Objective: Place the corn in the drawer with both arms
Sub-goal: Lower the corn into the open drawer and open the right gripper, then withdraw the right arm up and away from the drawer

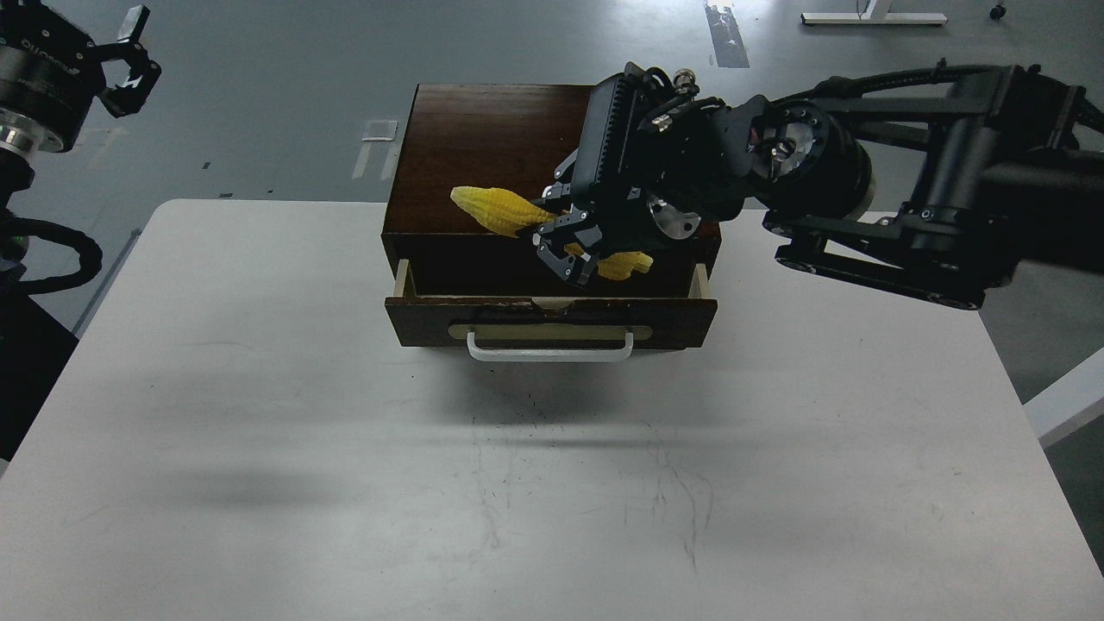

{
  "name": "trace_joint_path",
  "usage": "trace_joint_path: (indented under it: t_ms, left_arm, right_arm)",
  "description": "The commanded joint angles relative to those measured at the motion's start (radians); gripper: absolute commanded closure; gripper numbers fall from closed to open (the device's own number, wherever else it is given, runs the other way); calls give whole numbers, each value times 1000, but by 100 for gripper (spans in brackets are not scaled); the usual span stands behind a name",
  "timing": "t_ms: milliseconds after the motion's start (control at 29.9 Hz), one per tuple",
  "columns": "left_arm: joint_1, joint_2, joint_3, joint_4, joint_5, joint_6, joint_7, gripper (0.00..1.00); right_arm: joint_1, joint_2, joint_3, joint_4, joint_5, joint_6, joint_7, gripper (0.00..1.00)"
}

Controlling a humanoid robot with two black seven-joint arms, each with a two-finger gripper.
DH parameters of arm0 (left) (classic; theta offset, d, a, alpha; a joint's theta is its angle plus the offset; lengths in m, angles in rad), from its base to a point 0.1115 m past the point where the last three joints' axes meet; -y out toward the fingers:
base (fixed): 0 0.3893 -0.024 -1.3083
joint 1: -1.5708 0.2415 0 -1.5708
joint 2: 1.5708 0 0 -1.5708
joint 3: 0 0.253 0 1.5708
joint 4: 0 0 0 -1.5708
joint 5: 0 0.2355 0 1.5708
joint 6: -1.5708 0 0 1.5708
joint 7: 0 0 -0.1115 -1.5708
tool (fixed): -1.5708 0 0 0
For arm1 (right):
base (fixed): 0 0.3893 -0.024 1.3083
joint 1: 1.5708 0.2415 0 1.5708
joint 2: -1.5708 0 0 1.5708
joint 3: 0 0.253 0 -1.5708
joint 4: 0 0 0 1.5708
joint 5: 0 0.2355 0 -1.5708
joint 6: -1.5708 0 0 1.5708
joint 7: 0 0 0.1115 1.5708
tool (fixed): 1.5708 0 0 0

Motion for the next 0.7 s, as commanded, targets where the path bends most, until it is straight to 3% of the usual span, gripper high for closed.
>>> trace_joint_path:
  t_ms: [0, 67, 234, 670]
  left_arm:
    - [0, 0, 1, -5, -2, 0, 0, 2]
    - [0, 0, 1, -5, 0, 0, 0, 2]
    - [0, 3, 1, -5, 0, 0, 0, 2]
    - [0, 25, -1, -5, -2, 0, 0, 2]
  right_arm:
    - [-4, 0, -4, -6, -2, -1, 0, 62]
    - [-4, 2, -2, -11, -2, -2, 0, 44]
    - [-26, 6, -1, -9, 4, -2, 0, 29]
    - [-24, 2, 42, -21, 30, -6, 0, 14]
